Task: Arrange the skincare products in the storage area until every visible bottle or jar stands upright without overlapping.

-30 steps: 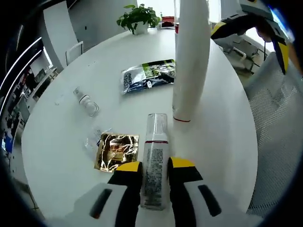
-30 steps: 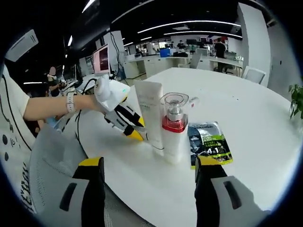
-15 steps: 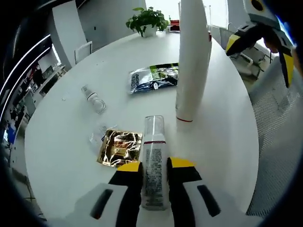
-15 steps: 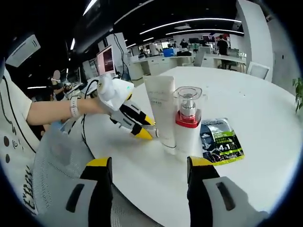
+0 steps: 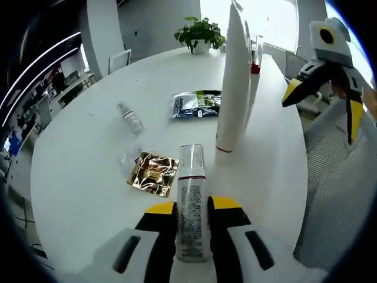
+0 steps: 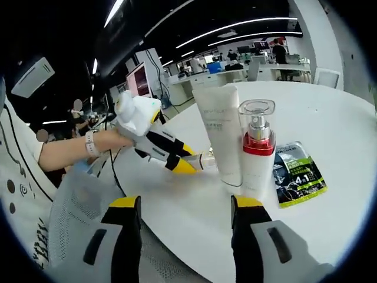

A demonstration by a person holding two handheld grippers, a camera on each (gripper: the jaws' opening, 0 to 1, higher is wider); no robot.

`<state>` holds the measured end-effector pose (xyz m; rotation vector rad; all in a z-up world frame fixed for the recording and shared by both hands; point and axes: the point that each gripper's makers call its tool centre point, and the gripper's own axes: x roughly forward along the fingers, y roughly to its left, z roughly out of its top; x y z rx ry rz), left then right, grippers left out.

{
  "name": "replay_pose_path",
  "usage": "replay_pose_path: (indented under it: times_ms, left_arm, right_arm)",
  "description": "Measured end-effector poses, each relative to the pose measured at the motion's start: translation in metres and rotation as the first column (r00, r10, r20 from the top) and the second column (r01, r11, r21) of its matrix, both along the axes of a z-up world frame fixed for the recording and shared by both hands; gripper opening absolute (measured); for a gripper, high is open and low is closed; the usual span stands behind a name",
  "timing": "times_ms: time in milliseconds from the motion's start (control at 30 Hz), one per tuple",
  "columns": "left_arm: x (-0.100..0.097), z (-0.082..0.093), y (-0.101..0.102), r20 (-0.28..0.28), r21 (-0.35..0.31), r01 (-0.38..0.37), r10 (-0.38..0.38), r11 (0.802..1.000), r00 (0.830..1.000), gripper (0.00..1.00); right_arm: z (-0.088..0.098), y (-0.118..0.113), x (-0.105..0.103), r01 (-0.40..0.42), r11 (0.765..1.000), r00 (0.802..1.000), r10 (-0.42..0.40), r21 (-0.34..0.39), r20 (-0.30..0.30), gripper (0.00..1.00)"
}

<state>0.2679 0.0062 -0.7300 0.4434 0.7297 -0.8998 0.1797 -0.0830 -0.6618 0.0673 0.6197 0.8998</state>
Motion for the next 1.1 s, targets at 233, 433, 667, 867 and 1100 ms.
replay_pose_path:
  times_ms: [233,433,667,867,1100]
  left_arm:
    - [-0.012,0.013,0.004,-0.007,-0.042,-0.035,0.035,0.998,0.999,0.17]
    - [-0.028,0.025,0.005,-0.005,-0.075,-0.077,0.077,0.994,0.997,0.17]
    - [-0.042,0.038,0.003,0.008,-0.104,-0.079,0.08,0.992,0.997,0.17]
    - [-0.048,0.043,-0.002,0.008,-0.151,-0.094,0.097,0.984,0.995,0.17]
    - [-0.055,0.054,-0.01,0.042,-0.213,-0.099,0.11,0.972,0.993,0.17]
  right_arm:
    - [-0.003,0.003,-0.001,0.004,1.0,1.0,-0.004,0.009,-0.021,0.57]
    - [-0.002,0.003,-0.002,0.028,0.998,0.999,-0.025,0.055,-0.047,0.47]
    - [0.002,0.009,-0.001,0.029,0.993,0.998,-0.022,0.113,-0.063,0.43]
    - [0.007,0.017,-0.001,0.025,0.982,0.996,-0.008,0.185,-0.092,0.39]
    - [0.007,0.024,0.003,0.028,0.976,0.996,-0.008,0.216,-0.092,0.4]
